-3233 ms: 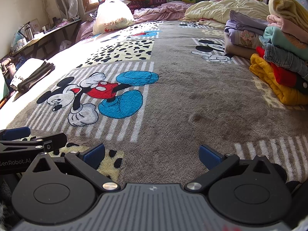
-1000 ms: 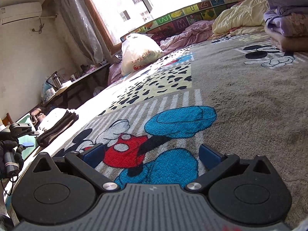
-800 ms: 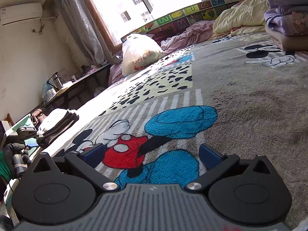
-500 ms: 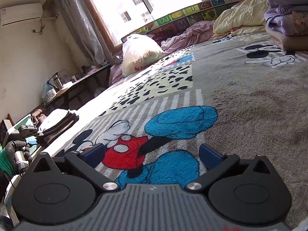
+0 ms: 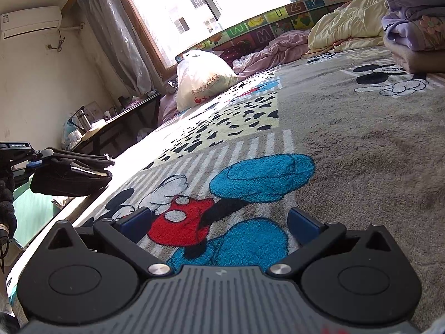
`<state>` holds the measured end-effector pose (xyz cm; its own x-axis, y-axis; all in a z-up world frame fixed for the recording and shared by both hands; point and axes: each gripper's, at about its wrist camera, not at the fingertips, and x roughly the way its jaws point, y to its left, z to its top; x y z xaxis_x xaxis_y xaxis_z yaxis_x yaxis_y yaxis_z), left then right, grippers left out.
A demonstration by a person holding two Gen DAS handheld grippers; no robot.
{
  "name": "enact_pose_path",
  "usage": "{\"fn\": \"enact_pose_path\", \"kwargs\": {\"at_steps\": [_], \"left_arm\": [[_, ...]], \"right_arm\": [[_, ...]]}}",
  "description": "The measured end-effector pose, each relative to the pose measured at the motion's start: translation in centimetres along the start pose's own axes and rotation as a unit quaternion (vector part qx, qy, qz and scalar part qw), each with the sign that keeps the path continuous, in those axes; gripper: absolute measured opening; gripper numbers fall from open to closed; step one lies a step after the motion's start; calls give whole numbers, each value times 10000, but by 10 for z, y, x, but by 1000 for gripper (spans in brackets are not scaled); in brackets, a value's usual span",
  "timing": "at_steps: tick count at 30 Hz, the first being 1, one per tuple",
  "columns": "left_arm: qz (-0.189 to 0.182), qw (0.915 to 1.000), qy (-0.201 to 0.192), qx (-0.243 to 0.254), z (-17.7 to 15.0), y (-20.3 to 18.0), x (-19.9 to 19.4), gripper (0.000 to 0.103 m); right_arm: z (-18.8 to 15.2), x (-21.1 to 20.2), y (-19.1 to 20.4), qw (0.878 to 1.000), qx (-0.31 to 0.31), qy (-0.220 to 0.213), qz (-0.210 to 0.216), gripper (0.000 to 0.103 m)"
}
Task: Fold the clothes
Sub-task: 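Lift the black garment with the left tool and carry it onto the bed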
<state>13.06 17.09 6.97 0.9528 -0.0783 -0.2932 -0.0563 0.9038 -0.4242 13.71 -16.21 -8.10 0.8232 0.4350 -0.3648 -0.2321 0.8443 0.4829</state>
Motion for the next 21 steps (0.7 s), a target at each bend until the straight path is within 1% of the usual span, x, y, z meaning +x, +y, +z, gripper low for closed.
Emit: {"fn": "enact_pose_path", "kwargs": {"at_steps": [2,3,4,5,6,7,9,10,13,15,17,18,20,21], "left_arm": [[-396,9982,435,67,-23,-42,-5,11],[-672,9951,718,127,-38,-60,-8,14],[-970,9899,1018,195,-54,-78,-11,16],[-1271,9847,1183,162,-68,-90,-18,15],[-1401,9825,1218,172,-78,-96,-27,17],[-1321,9838,1189,251,-82,-96,-34,18],[-1068,9871,1109,438,-90,-96,-46,23],[-898,9886,1109,477,-91,-90,-47,23],[-461,9903,1177,577,-89,-72,-38,31],[-248,9897,1227,693,-88,-64,-29,43],[-141,9893,1286,669,-89,-60,-19,45],[-121,9888,1339,647,-91,-58,-14,49],[-96,9872,1503,522,-97,-56,0,53],[-54,9862,1591,451,-102,-55,8,53]], "right_arm": [[0,0,0,10000,17,6,4,103],[1,0,-1,10000,75,19,30,103],[3,0,-4,9998,157,39,72,103],[6,-1,-9,9993,321,77,167,103],[9,-4,-17,9978,587,99,302,103],[11,-9,-25,9950,885,85,446,103],[11,-28,-40,9892,1323,24,625,103],[11,-38,-47,9856,1535,-4,712,103],[6,-66,-59,9821,1691,160,812,103],[4,-79,-63,9829,1634,384,757,103],[3,-89,-61,9865,1430,563,565,103],[3,-95,-60,9873,1393,591,481,103],[4,-102,-59,9872,1403,659,362,103],[4,-105,-58,9870,1413,706,307,103]]}}
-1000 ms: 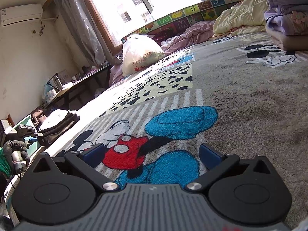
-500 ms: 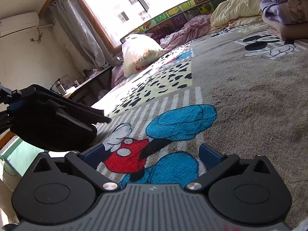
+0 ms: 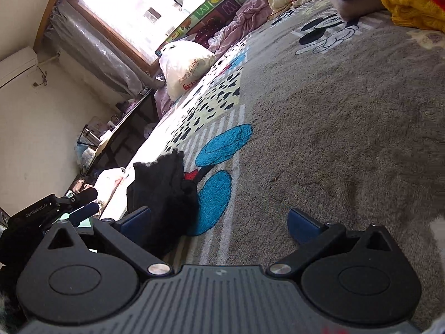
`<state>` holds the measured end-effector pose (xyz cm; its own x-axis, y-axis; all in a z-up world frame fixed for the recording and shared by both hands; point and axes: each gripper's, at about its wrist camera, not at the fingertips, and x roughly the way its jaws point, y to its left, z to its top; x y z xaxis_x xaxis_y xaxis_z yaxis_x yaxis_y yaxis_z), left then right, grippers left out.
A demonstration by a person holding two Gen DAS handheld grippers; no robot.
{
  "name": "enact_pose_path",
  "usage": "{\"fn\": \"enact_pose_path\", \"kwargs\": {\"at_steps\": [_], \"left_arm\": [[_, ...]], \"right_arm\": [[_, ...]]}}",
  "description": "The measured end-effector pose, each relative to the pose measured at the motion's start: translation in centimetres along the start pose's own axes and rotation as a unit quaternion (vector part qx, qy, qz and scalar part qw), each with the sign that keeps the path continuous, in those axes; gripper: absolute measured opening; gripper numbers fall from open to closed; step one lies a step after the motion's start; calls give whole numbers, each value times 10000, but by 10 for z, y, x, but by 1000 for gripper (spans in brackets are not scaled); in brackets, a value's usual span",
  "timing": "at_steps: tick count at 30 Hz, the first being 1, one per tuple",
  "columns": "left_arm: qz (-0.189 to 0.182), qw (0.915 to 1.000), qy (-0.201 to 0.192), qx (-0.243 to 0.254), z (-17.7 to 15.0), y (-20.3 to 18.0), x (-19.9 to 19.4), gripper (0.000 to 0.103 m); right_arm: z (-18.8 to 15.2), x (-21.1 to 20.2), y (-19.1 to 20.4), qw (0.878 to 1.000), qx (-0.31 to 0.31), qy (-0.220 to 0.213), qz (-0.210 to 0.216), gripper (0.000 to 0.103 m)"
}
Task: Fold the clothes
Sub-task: 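Lift the black garment with the left tool and carry it onto the bed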
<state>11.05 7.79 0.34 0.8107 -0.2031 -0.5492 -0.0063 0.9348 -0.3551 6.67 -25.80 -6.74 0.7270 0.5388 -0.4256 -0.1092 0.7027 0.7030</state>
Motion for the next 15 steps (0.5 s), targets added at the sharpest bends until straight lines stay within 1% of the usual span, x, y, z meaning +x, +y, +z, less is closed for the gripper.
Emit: {"fn": "enact_pose_path", "kwargs": {"at_steps": [2,4,5,6,8,10,11,13,14,15], "left_arm": [[133,9998,170,-38,-6,-2,15,52],[224,9994,278,34,-14,-7,26,20],[263,9992,271,118,-18,-13,28,5],[214,9992,197,279,-20,-24,26,2],[-75,9978,7,652,-24,-50,16,1],[-413,9927,-87,1128,-28,-83,7,1],[-597,9893,-63,1327,-34,-98,4,1],[-974,9807,24,1694,-45,-129,-2,1],[-1262,9733,198,1909,-56,-143,-2,1],[-1578,9634,410,2130,-68,-157,-2,2]], "right_arm": [[0,-4,3,9999,-36,123,-84,103],[-2,-9,7,9996,-167,193,-151,103],[-3,-12,9,9993,-257,211,-181,103],[-6,-15,9,9990,-325,207,-206,103],[-10,-21,8,9985,-419,226,-269,103],[-7,-26,4,9988,-324,175,-314,103],[-3,-31,0,9992,-231,55,-310,103],[8,-42,-8,9993,-6,-254,-267,103],[15,-50,-15,9985,153,-479,-217,103],[21,-60,-22,9969,300,-701,-172,103]]}}
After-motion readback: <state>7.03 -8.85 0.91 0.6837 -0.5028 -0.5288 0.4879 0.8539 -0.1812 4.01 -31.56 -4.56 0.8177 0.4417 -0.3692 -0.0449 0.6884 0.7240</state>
